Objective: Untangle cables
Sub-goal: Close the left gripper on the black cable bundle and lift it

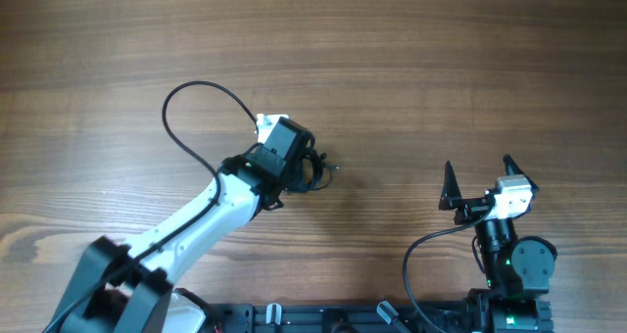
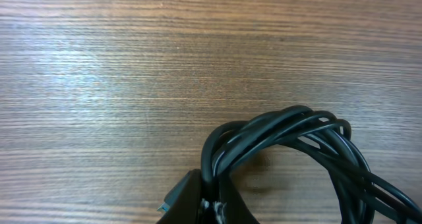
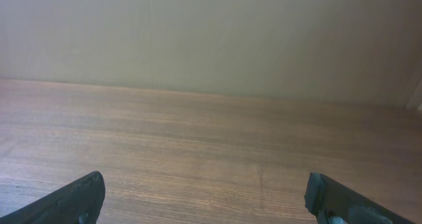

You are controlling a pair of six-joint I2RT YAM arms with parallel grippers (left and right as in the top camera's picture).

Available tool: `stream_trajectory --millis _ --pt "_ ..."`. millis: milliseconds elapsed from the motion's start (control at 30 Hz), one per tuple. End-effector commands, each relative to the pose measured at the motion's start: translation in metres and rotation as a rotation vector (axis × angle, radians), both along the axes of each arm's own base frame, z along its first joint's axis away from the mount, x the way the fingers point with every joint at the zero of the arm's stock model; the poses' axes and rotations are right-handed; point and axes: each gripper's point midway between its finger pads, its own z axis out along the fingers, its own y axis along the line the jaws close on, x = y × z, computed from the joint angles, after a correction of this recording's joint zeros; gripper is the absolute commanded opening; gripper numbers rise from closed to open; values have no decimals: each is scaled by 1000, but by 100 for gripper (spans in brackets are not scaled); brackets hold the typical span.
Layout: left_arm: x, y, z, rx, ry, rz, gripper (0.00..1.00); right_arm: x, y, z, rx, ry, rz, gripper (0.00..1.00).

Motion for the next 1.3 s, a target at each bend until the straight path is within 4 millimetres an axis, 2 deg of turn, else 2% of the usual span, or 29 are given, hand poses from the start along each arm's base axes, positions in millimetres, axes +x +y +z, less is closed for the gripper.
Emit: stream_trajectory --millis 0,133,267,467,567,667,800,1067,1167,1267 --pt "4 0 39 2 -106 -73 4 0 1 1 -5 -3 7 100" --pt "-1 2 73 47 -197 -223 4 0 1 1 -5 -4 7 100" --pt "-6 6 101 44 -275 -266 4 0 1 1 -5 -4 7 100" --pt "-12 5 126 -14 -343 -270 4 0 1 1 -5 -4 7 100" --pt "-17 -1 126 -49 -329 -293 4 0 1 1 -5 -4 7 100" --pt "-20 0 123 -102 -294 -224 4 0 1 1 -5 -4 7 100" --pt "-26 3 115 -217 -219 -34 4 0 1 1 -5 -4 7 100" --pt "-32 7 108 -528 -90 482 4 0 1 1 -5 -4 7 100" --pt "-32 7 107 -608 -61 615 4 0 1 1 -6 -4 7 100" --pt "-32 7 104 -612 -50 639 4 0 1 1 -5 -4 7 100"
